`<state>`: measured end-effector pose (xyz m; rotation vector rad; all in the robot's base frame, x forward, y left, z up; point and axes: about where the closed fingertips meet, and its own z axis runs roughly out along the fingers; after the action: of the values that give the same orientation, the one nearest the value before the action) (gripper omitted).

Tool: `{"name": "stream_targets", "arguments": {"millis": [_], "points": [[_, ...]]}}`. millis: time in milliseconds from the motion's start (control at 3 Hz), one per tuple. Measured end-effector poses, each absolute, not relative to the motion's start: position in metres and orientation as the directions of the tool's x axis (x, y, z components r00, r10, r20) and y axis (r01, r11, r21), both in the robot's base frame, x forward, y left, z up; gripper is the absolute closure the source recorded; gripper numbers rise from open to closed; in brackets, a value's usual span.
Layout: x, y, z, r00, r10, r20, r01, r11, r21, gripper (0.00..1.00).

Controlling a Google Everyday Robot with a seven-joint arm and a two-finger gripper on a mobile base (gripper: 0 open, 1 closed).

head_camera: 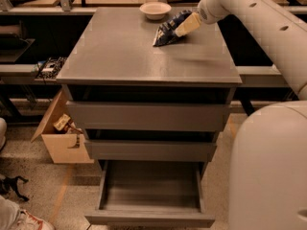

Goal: Place blue chip bag into bottom drawer

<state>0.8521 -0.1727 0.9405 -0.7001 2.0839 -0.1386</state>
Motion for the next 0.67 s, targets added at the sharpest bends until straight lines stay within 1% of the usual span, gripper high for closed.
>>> {"name": "stream_targets", "arguments": {"millis": [333, 667], "points": [[0.879, -0.171, 0.939, -0.443, -0.458, -0.771, -0.340, 0.881, -0.328, 0.00], [0.899, -0.167, 0.936, -0.447, -0.407, -0.796, -0.288, 0.908, -0.303, 0.00]]}}
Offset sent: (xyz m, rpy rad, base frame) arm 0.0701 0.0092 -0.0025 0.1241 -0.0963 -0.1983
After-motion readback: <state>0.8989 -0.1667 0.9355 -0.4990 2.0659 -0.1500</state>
